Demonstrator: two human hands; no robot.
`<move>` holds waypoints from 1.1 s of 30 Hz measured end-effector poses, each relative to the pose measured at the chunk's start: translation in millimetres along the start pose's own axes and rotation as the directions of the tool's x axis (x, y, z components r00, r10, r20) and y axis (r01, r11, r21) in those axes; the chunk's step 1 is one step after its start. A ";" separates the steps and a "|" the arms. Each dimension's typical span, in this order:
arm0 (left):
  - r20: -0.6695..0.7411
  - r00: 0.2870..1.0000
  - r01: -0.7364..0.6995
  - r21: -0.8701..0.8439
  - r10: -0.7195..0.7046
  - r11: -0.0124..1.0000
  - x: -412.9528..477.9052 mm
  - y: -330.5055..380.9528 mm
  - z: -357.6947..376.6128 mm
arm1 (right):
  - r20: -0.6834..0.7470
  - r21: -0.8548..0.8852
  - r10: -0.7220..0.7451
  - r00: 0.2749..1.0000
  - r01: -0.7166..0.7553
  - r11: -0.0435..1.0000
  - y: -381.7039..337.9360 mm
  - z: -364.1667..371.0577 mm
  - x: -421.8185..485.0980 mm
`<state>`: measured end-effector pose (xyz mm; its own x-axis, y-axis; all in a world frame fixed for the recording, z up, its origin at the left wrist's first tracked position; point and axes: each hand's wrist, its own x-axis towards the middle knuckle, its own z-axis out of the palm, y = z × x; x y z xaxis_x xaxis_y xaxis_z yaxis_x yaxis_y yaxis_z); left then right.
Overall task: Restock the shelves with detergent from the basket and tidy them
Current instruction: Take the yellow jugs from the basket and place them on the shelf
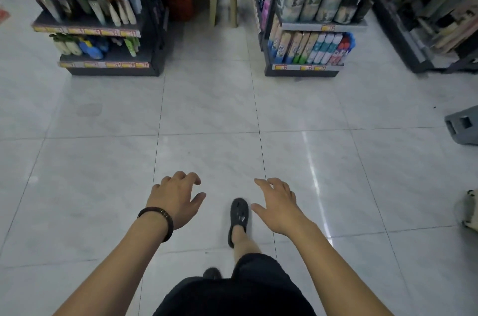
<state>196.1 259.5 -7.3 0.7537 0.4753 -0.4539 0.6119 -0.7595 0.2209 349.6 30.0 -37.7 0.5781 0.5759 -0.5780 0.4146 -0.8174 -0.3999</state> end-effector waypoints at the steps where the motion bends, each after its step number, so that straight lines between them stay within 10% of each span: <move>1: -0.005 1.000 0.000 0.003 0.000 1.000 21.3 -0.2 -9.3 | -0.007 0.001 0.000 1.000 0.000 1.000 -0.7 -9.0 21.4; 33: 0.003 0.999 0.048 -0.053 -0.048 0.997 695.0 -82.4 -413.4 | -0.005 -0.142 -0.043 0.999 0.042 0.989 -227.5 -448.0 646.4</move>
<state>768.6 836.0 15.9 0.7230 0.5097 -0.4662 0.6591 -0.7111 0.2448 943.7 592.0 -1.7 0.5633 0.6109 -0.5564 0.5342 -0.7829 -0.3188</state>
